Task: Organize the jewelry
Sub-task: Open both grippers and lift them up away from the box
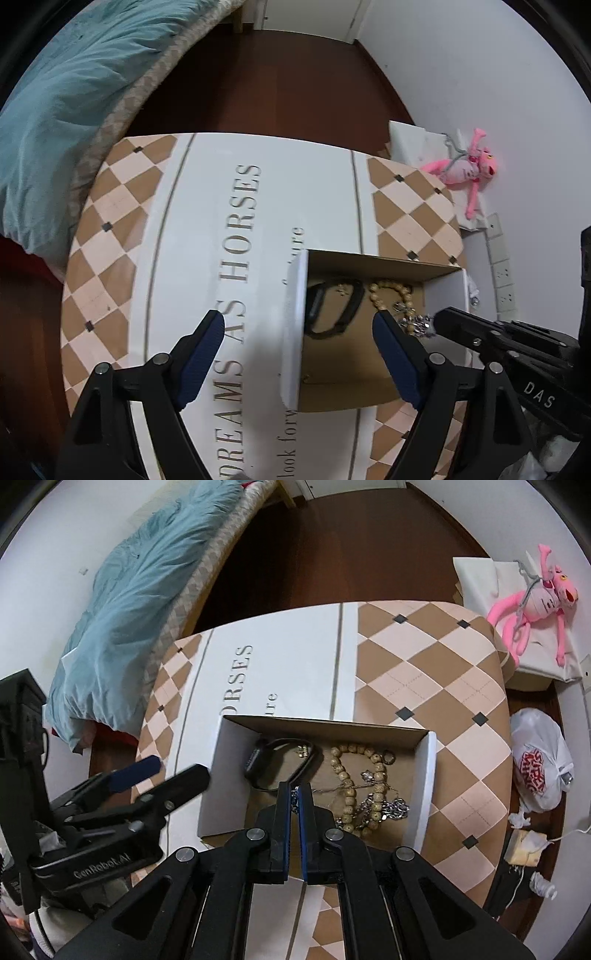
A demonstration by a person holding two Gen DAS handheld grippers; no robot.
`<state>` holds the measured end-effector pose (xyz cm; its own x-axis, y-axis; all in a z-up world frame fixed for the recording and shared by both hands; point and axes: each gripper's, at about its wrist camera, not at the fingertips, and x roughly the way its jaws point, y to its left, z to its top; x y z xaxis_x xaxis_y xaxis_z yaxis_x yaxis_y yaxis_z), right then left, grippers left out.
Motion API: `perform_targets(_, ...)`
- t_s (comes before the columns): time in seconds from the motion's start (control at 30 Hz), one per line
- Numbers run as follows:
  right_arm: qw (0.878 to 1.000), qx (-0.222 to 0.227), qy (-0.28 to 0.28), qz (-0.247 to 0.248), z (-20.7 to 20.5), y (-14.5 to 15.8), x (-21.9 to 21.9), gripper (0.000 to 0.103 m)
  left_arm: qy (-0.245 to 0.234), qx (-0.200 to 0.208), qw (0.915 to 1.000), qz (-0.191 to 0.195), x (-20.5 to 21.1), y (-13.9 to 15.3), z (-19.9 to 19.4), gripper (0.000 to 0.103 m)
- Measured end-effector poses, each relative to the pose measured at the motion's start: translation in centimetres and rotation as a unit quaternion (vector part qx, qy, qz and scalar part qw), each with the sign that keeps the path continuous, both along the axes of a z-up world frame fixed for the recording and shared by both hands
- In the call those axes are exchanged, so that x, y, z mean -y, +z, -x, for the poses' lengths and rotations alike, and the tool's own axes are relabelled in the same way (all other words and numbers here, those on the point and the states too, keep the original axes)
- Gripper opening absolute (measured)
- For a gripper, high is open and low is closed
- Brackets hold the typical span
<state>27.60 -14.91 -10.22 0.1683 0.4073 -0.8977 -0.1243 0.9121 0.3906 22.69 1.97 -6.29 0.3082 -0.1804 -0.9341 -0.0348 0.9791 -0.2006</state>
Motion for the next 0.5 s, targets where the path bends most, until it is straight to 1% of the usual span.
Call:
perform_targets(0.03, 1.000, 0.002, -0.001, 0.003, -0.1, 0.0, 0.1, 0.007, 0.002, 0.000, 1.0000, -0.004, -0.1, 0.0, -0.1, 0.090)
perform_targets(0.07, 1.000, 0.005, -0.003, 0.009, -0.1, 0.2, 0.2, 0.015, 0.003, 0.001, 0.9999, -0.010, -0.1, 0.0, -0.1, 0.093)
perform_targets(0.1, 1.000, 0.007, -0.005, 0.014, -0.1, 0.3, 0.4, 0.025, 0.004, 0.003, 0.9999, -0.016, -0.2, 0.1, -0.2, 0.094)
perform_targets(0.13, 1.000, 0.008, -0.006, 0.016, -0.2, 0.4, 0.5, 0.031, 0.004, 0.003, 0.9998, -0.020, -0.2, 0.1, -0.2, 0.094)
perform_targets(0.17, 1.000, 0.010, -0.004, 0.020, -0.2, 0.5, 0.6, 0.040, 0.005, 0.006, 0.9996, -0.028, -0.2, 0.1, -0.1, 0.094)
perform_targets(0.2, 1.000, 0.012, -0.005, 0.024, -0.1, 0.6, 0.8, 0.046, 0.005, 0.008, 0.9994, -0.033, -0.2, 0.2, -0.1, 0.094)
perform_targets(0.23, 0.999, 0.016, -0.007, 0.032, 0.0, 0.7, 1.0, 0.049, 0.005, 0.009, 0.9993, -0.037, -0.1, 0.1, 0.0, 0.094)
perform_targets(0.3, 0.998, 0.024, -0.011, 0.051, 0.4, 0.8, 1.3, 0.060, 0.007, 0.013, 0.9989, -0.045, 0.0, 0.1, 0.3, 0.095)
perform_targets(0.33, 0.997, 0.033, -0.014, 0.071, 0.7, 0.9, 1.5, 0.064, 0.008, 0.017, 0.9986, -0.049, 0.0, 0.0, 0.6, 0.097)
perform_targets(0.4, 0.992, 0.048, -0.021, 0.113, 1.4, 0.8, 1.7, 0.086, 0.008, 0.027, 0.9976, -0.063, 0.2, -0.1, 1.2, 0.099)
perform_targets(0.47, 0.986, 0.062, -0.030, 0.149, 2.2, 0.6, 2.0, 0.095, 0.009, 0.037, 0.9958, -0.083, 0.6, -0.5, 1.9, 0.101)
perform_targets(0.5, 0.983, 0.065, -0.036, 0.169, 2.7, 0.4, 2.1, 0.095, 0.008, 0.038, 0.9949, -0.093, 0.8, -0.7, 2.1, 0.101)
